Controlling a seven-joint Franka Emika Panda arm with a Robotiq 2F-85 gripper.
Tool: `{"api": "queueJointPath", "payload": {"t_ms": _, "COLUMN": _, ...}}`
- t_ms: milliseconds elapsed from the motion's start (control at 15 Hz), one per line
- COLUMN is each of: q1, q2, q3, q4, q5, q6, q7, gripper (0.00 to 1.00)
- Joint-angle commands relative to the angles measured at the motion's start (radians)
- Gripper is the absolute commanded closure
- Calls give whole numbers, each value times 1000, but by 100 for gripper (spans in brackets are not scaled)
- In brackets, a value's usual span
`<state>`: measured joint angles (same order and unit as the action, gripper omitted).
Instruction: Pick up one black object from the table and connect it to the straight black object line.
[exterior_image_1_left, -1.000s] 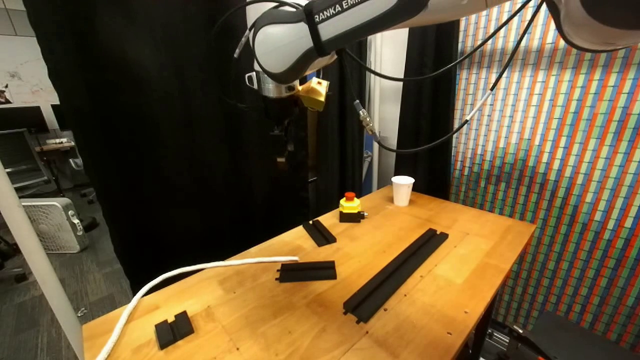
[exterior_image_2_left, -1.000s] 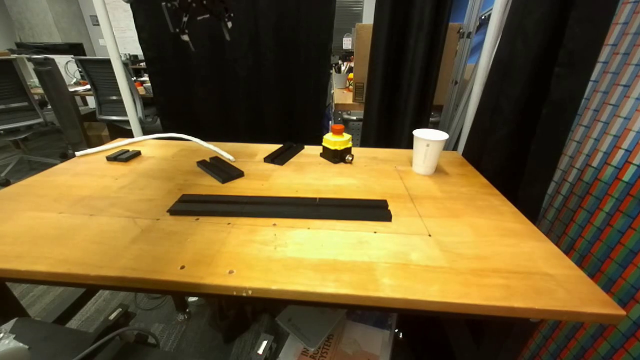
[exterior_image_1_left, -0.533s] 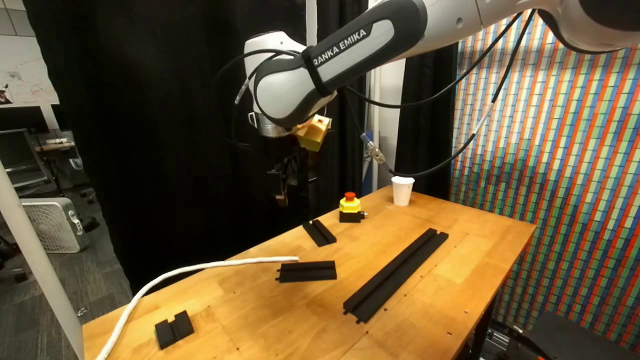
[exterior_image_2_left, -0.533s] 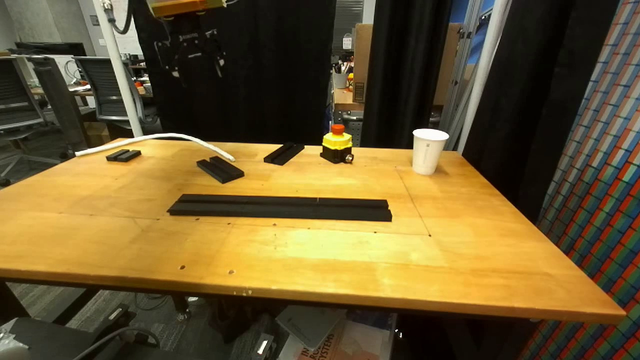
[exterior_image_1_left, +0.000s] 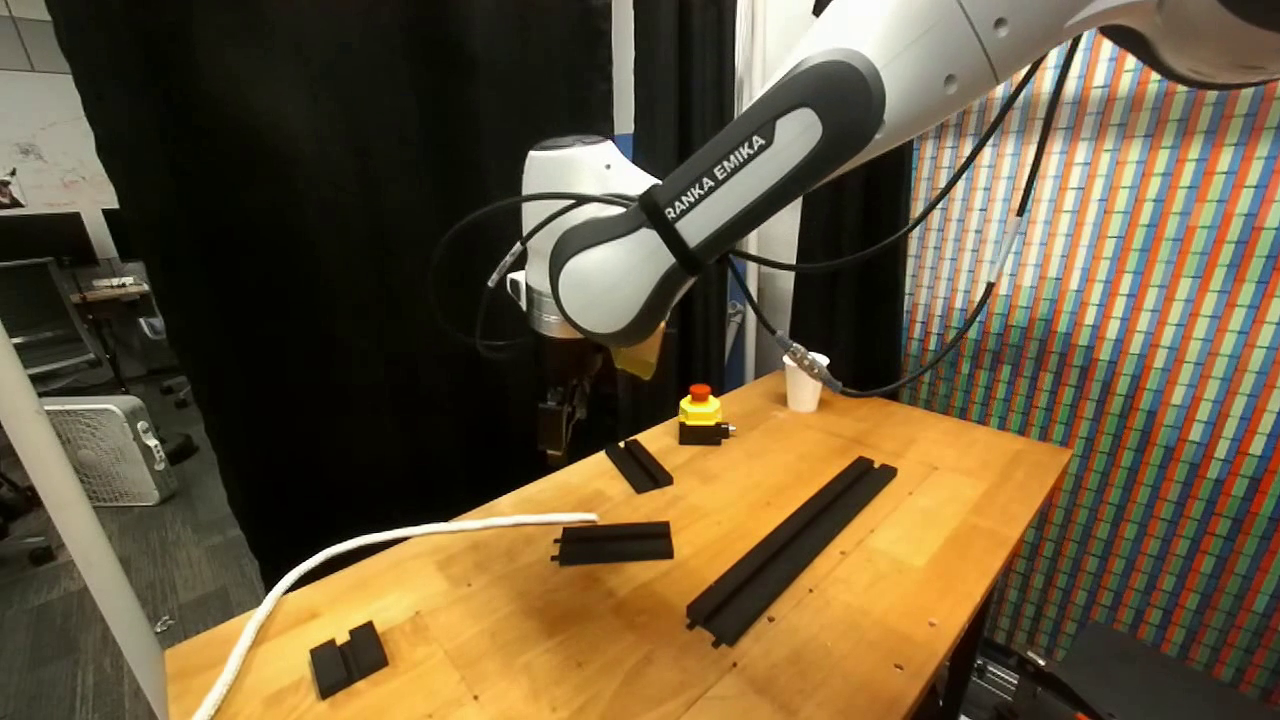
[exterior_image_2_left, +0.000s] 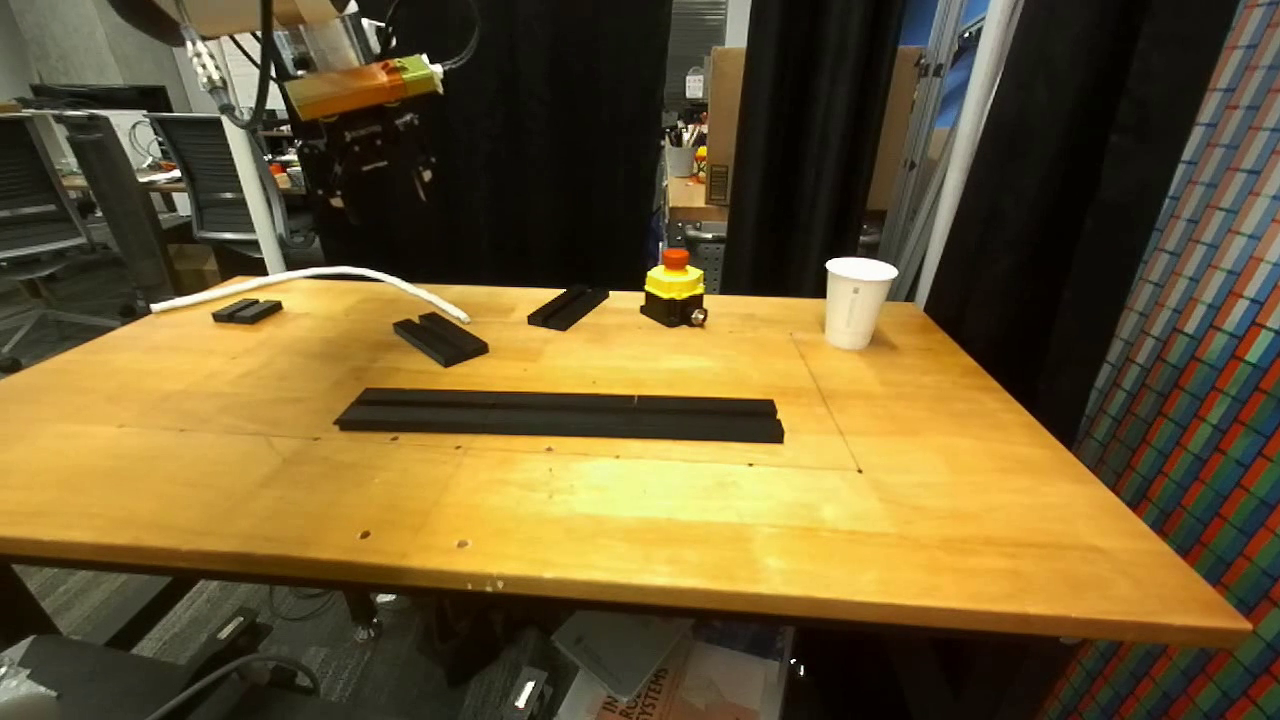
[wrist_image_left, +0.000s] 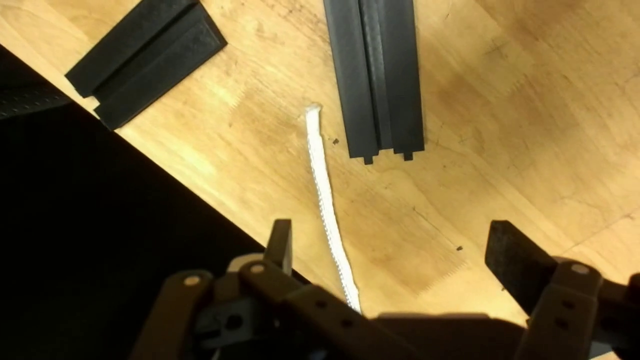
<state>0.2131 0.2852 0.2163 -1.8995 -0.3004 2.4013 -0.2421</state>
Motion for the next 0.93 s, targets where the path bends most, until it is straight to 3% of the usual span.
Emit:
{"api": "queueJointPath", "payload": {"t_ms": 0, "q1": -17, "q2": -92, "q3": 9, "q4": -154, "q5": 34, "q6": 68, "q7": -72, "gripper": 0}}
{"api": "queueJointPath", "payload": {"t_ms": 400, "q1": -24, "q2": -141, "q3": 4, "q4": -267, "q5": 25, "q6": 74, "q7": -171, "gripper": 0}}
{"api": "queueJointPath", "payload": {"t_ms": 867, "q1": -48, "q2": -116, "q3": -7, "q4": -282, "q5": 18, "q6": 132, "q7": -240, "gripper": 0}}
